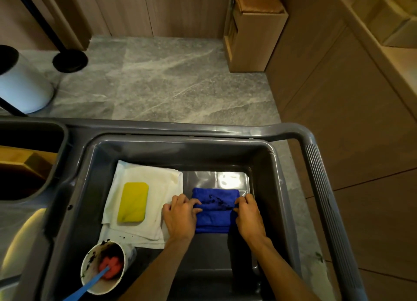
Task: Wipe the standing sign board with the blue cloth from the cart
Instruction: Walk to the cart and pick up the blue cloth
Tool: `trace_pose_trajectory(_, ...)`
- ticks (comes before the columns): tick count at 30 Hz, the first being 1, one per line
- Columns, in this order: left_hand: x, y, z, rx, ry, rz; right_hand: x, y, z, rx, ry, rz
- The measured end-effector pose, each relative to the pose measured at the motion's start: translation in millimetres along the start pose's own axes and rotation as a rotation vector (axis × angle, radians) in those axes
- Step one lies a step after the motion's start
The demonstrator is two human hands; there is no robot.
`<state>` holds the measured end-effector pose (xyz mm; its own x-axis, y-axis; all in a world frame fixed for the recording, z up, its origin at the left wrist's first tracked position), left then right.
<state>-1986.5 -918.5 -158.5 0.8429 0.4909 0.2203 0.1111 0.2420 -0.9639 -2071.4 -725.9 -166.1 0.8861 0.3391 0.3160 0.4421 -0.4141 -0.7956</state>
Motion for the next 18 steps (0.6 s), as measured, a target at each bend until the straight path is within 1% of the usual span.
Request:
trace_pose_trajectory(3, 2.3, -5.5, -0.5, 0.060, 0.007, 0.000, 4.9, -5.0, -7.7, 0.025, -0.031, 0.015)
trace_pose_trajectory(6, 7.9, -12.8, -0.4, 0.112, 0.023, 0.003, 14.6, -20.0, -13.3, 0.036, -0.030, 0.091)
trace_pose_trajectory(7, 9.9, -15.1, 0.1, 0.118, 0.032, 0.000, 15.8, -24.1, -17.6, 0.014, -0.036, 0.086)
trace_pose_trajectory(9, 12.9, -20.5, 0.2, 0.139, 0.039, -0.006, 15.7, -27.8, -16.7, -0.093, 0.025, 0.049)
trace_pose_trajectory(11, 14.6, -28.7, 1.1, 0.178, 0.044, 0.003, 19.4, -37.9, -23.2, -0.061, 0.021, 0.037)
trace_pose_trajectory(18, 17.0, -80.3, 8.1, 0.256, 0.048, 0.120, 32.0, -80.1, -48.9, -0.087, -0.039, 0.058)
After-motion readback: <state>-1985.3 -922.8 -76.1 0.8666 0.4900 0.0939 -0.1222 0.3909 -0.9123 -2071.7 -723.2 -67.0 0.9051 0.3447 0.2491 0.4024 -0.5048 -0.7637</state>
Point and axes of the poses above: each hand's wrist, its own x-axis away from the middle knuckle, its own y-axis out of the palm, z = x × y, the point moved 9 cm from there along -x, towards the middle knuckle, and after that the axes turned 4 degrees about -x, right-handed, at the moved point
